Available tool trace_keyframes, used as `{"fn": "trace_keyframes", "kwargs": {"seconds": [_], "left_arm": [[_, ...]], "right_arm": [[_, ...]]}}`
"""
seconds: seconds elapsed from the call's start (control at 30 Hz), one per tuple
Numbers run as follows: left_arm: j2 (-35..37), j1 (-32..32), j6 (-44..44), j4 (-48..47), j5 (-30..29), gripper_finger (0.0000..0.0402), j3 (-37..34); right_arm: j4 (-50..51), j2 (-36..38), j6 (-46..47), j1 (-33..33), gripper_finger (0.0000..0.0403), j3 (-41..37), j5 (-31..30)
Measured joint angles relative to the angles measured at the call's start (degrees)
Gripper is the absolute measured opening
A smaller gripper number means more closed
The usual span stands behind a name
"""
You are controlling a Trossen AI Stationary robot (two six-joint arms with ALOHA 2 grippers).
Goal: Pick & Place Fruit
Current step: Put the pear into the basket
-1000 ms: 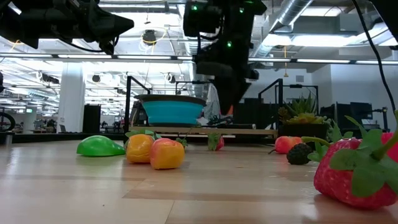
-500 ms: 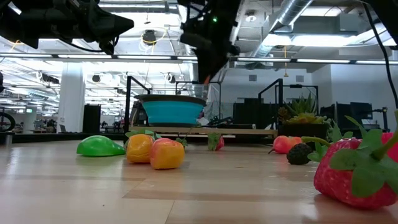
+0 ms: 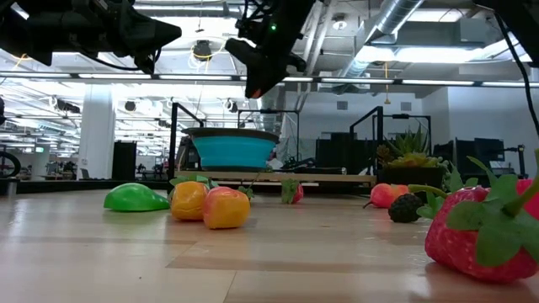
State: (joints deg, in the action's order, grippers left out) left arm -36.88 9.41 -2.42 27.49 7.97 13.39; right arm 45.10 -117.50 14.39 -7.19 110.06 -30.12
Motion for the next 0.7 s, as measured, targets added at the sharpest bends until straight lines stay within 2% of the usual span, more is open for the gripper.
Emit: {"fn": "trace_keyframes", "kwargs": {"seconds": [0.3, 0.7], "left_arm": [[0.00, -0.01, 0.00, 0.00, 0.00, 0.0002, 0.00], [0.02, -0.02, 0.00, 0.02, 0.00, 0.0002, 0.00]], "right_arm": [[-4.57, 0.01, 0.04, -3.15, 0.0098, 0.00, 0.49], [-12.23, 0.10, -2.77, -6.33, 0.0098, -1.24, 11.52]]}}
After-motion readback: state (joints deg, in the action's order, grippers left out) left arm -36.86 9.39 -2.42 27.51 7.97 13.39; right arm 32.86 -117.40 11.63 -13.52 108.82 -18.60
